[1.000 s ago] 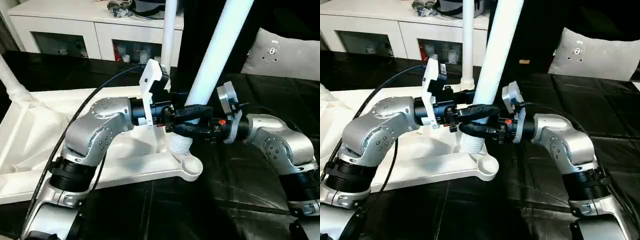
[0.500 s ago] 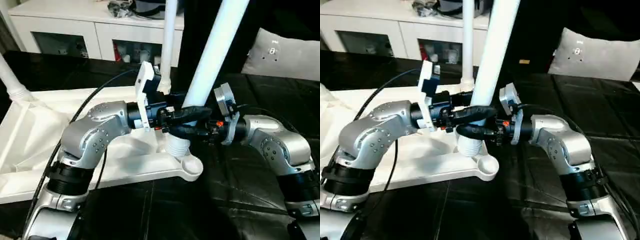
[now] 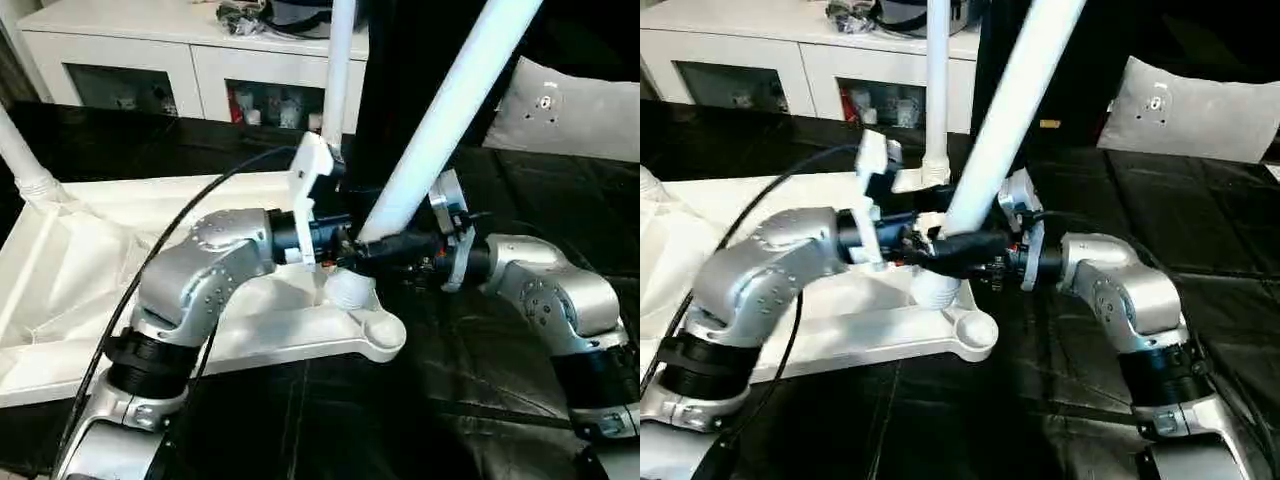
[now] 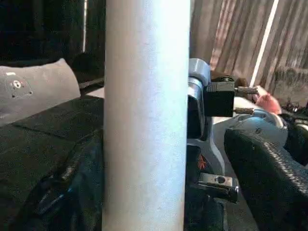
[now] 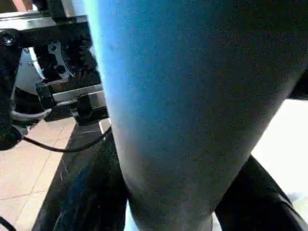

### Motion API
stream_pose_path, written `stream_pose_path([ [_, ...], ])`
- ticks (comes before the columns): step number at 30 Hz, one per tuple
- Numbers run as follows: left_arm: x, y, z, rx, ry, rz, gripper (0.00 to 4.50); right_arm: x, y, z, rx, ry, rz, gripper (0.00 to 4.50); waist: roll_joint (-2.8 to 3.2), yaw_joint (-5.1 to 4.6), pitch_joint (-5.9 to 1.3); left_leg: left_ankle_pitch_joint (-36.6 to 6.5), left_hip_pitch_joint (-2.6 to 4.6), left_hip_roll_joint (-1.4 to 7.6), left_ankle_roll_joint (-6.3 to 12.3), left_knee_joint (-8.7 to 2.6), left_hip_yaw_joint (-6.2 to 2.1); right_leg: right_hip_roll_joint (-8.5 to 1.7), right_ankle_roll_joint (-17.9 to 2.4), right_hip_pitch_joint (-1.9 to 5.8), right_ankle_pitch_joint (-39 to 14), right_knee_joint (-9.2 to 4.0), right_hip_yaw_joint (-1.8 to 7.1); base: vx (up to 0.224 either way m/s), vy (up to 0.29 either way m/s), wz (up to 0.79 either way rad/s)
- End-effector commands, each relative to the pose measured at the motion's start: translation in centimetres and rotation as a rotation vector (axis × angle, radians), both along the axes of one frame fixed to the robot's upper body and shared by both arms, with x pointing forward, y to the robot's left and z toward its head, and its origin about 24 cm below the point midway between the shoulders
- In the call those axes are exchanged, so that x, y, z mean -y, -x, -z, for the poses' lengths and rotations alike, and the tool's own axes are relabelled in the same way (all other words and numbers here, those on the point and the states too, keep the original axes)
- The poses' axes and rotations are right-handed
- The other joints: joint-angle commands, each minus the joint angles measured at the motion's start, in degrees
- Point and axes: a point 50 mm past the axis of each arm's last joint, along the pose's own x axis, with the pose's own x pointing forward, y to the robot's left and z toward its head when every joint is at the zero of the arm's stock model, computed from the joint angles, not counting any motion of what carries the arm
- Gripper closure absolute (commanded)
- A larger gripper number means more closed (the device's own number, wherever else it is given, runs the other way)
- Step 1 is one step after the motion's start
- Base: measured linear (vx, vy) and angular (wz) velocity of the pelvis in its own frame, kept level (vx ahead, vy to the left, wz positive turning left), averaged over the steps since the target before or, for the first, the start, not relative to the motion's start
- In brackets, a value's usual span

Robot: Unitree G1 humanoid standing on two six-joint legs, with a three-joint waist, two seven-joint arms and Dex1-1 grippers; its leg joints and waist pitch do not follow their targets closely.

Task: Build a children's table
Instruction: Insert table leg to table base

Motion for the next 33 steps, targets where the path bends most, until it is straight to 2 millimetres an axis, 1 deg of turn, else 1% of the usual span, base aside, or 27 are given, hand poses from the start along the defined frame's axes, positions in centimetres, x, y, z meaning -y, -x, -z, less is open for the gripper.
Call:
stream_pose_path([
  [1,2.1,1.6,-0.9,0.052,0.033,0.133,0.51,-0.1,-0.3,0.7,-0.025,0.044,0.046,2.62,0.04,0.18,-4.50,-1.8,-0.50,2.60,2.19,-3.52,-0.35,-4.78,-9.1,4.15,-11.2,-3.94,2.99,0.000,0.000,0.00],
  [3,2.1,1.5,-1.0,0.045,0.049,0.117,0.51,0.0,-0.3,0.7,-0.035,0.030,0.062,2.62,-0.26,-0.01,-4.48,-1.9,-0.47,2.63,2.25,-3.54,-0.34,-4.77,-9.2,4.15,-11.4,-3.93,2.98,0.000,0.000,0.00],
  [5,1.8,1.0,-1.1,0.024,0.104,0.077,0.51,0.2,-0.3,0.5,-0.041,-0.011,0.083,2.62,-0.13,0.01,-4.40,-2.2,-0.46,2.57,2.31,-3.53,-0.30,-4.80,-9.1,4.12,-12.3,-4.06,2.98,0.000,0.000,0.00],
  [6,1.6,0.9,-1.2,0.020,0.124,0.065,0.51,0.2,-0.2,0.4,-0.042,-0.022,0.088,2.62,-0.57,0.01,-4.40,-1.9,-0.54,2.46,2.54,-3.48,-0.18,-4.86,-8.9,4.21,-12.6,-4.12,3.03,0.000,0.000,0.00],
  [8,0.8,0.2,-1.5,-0.013,0.209,0.007,0.51,0.5,0.0,0.1,-0.036,-0.060,0.104,2.62,-0.20,0.06,-4.44,-1.7,-0.53,2.48,2.58,-3.42,-0.23,-4.85,-8.9,4.14,-12.9,-4.17,2.98,0.000,0.000,0.00],
  [9,0.4,-0.1,-1.6,-0.028,0.242,-0.023,0.51,0.6,0.1,-0.1,-0.030,-0.076,0.113,2.62,-0.34,0.12,-4.46,-1.7,-0.52,2.57,2.59,-3.44,-0.27,-4.85,-9.0,4.13,-12.5,-4.16,2.97,0.000,0.000,0.00],
  [10,-0.1,-0.3,-1.6,-0.039,0.270,-0.048,0.51,0.7,0.3,-0.2,-0.023,-0.091,0.122,2.62,-0.02,0.16,-4.47,-1.6,-0.58,2.56,2.53,-3.40,-0.26,-4.85,-9.1,4.13,-12.1,-4.07,3.03,0.000,0.000,0.00],
  [11,-0.2,-0.3,-1.6,-0.042,0.279,-0.057,0.51,0.7,0.3,-0.2,-0.021,-0.096,0.126,2.62,-0.22,0.17,-4.49,-1.9,-0.56,2.56,2.61,-3.45,-0.27,-4.84,-9.1,4.12,-12.1,-4.22,2.95,0.000,0.000,0.00],
  [12,-1.1,-0.6,-1.5,-0.065,0.327,-0.104,0.51,1.0,0.4,-0.2,-0.008,-0.115,0.169,2.62,0.04,0.18,-4.51,-2.0,-0.51,2.53,2.54,-3.46,-0.32,-4.77,-9.2,4.05,-12.2,-4.16,2.91,0.000,0.000,0.00],
  [13,-2.0,-0.8,-1.3,-0.090,0.370,-0.152,0.51,1.4,0.4,-0.2,-0.001,-0.130,0.239,2.62,-0.16,0.16,-4.44,-2.2,-0.59,2.52,2.36,-3.44,-0.23,-4.79,-9.0,4.06,-12.3,-4.28,2.97,0.000,0.000,0.00],
  [15,-2.7,-0.9,-1.2,-0.115,0.392,-0.191,0.51,1.5,0.5,-0.1,-0.010,-0.136,0.278,2.62,0.02,-0.07,-4.42,-2.8,-0.60,2.37,1.85,-3.57,-0.28,-4.65,-8.2,4.13,-13.7,-4.48,2.82,0.000,0.000,0.00],
  [16,-3.2,-1.0,-1.0,-0.118,0.384,-0.215,0.51,1.5,0.6,-0.2,-0.014,-0.147,0.296,2.62,0.01,-0.17,-4.38,-3.1,-0.56,2.34,1.79,-3.55,-0.25,-4.59,-7.8,4.06,-14.3,-4.57,2.79,0.000,0.000,0.00],
  [17,-3.8,-1.0,-0.6,-0.122,0.361,-0.255,0.51,1.6,0.8,-0.2,-0.022,-0.160,0.322,2.62,0.47,-0.38,-4.36,-3.7,-0.43,2.37,1.70,-3.65,-0.33,-4.48,-7.2,3.94,-15.4,-4.77,2.75,0.000,0.000,0.00],
  [18,-4.4,-1.1,-0.2,-0.120,0.329,-0.297,0.51,1.6,1.0,-0.3,-0.027,-0.168,0.344,2.62,0.30,-0.57,-4.31,-3.7,-0.45,2.41,1.64,-3.77,-0.40,-4.40,-6.6,3.97,-15.5,-4.72,2.76,0.000,0.000,0.00],
  [19,-4.6,-1.1,-0.1,-0.119,0.316,-0.313,0.51,1.6,1.1,-0.3,-0.028,-0.170,0.352,2.62,0.38,-0.58,-4.28,-3.8,-0.36,2.50,1.61,-3.83,-0.46,-4.40,-6.4,3.94,-15.6,-4.71,2.78,0.000,0.000,0.00],
  [20,-5.0,-0.9,0.3,-0.124,0.282,-0.341,0.51,1.7,1.1,-0.2,-0.026,-0.156,0.407,2.62,0.41,-0.57,-4.30,-3.8,-0.22,2.60,1.40,-3.89,-0.49,-4.46,-5.9,3.81,-15.8,-4.61,2.85,0.000,0.000,0.00],
  [21,-5.6,-0.8,0.8,-0.124,0.242,-0.382,0.51,1.9,1.2,0.0,-0.019,-0.139,0.483,2.62,0.42,-0.64,-4.31,-3.5,-0.20,2.62,1.22,-3.92,-0.47,-4.48,-6.1,3.73,-15.3,-4.56,2.88,0.000,0.000,0.00],
  [23,-6.3,-1.0,1.2,-0.098,0.207,-0.492,0.51,2.0,1.1,0.3,-0.014,-0.131,0.573,2.62,0.43,-0.61,-4.21,-4.0,-0.06,2.66,0.56,-4.06,-0.45,-4.47,-6.1,3.52,-15.8,-4.61,2.93,0.000,0.000,0.00],
  [24,-6.5,-1.1,1.3,-0.096,0.201,-0.524,0.51,2.0,1.1,0.3,-0.009,-0.127,0.588,2.62,0.47,-0.75,-4.16,-4.6,-0.13,2.63,0.27,-4.11,-0.42,-4.45,-5.9,3.58,-16.1,-4.67,2.93,0.000,0.000,0.00],
  [25,-7.0,-1.4,1.5,-0.092,0.185,-0.602,0.51,2.0,1.0,0.4,0.001,-0.119,0.625,2.62,0.53,-0.75,-4.18,-4.6,-0.15,2.61,0.14,-4.07,-0.44,-4.43,-5.7,3.53,-16.1,-4.77,2.92,0.000,0.000,0.00],
  [26,-8.2,-2.0,2.1,-0.090,0.171,-0.760,0.51,2.0,0.9,0.7,-0.005,-0.107,0.693,2.62,0.32,-0.84,-4.09,-5.6,-0.12,2.53,-0.05,-4.12,-0.40,-4.35,-5.3,3.53,-17.0,-4.98,2.90,0.000,0.000,0.00],
  [27,-9.6,-2.4,3.0,-0.073,0.120,-0.936,0.51,2.1,0.9,1.0,-0.015,-0.091,0.769,2.62,0.33,-0.93,-3.95,-6.0,-0.27,2.42,-0.35,-4.19,-0.43,-4.35,-4.5,3.59,-18.3,-5.10,2.89,0.000,0.000,0.00],
  [28,-9.9,-2.3,3.3,-0.056,0.090,-0.969,0.51,2.1,0.9,1.2,-0.011,-0.076,0.793,2.62,0.38,-0.99,-3.91,-6.4,-0.25,2.47,-0.52,-4.29,-0.50,-4.35,-3.9,3.57,-19.1,-5.23,2.88,0.000,0.000,0.00],
  [29,-10.6,-1.7,4.5,-0.042,-0.013,-1.066,0.51,2.6,0.7,2.0,-0.017,0.008,0.912,2.62,0.30,-0.95,-4.02,-6.5,-0.16,2.43,-0.61,-4.32,-0.60,-4.43,-2.5,3.58,-20.1,-5.27,2.91,0.000,0.000,0.00],
  [30,-10.7,-1.6,4.6,-0.049,-0.011,-1.081,0.51,2.8,0.7,2.2,-0.017,0.024,0.935,2.62,0.27,-1.22,-4.05,-5.5,-0.35,2.44,-1.20,-4.42,-0.64,-4.31,-1.9,3.63,-19.1,-4.99,2.92,0.000,0.000,0.00],
  [32,-11.2,-1.1,4.8,-0.079,0.022,-1.150,0.51,3.5,0.8,2.9,-0.025,0.085,1.029,2.62,0.34,-1.57,-4.09,-5.5,-0.27,2.35,-1.43,-4.31,-0.48,-4.24,-2.3,3.47,-18.0,-5.04,2.97,0.000,0.000,0.00],
  [33,-11.4,-1.0,4.8,-0.083,0.034,-1.168,0.51,3.6,0.8,3.0,-0.029,0.097,1.050,2.62,0.50,-1.52,-4.12,-5.9,-0.17,2.33,-1.30,-4.25,-0.45,-4.26,-2.7,3.33,-17.4,-5.05,3.02,0.000,0.000,0.00],
])
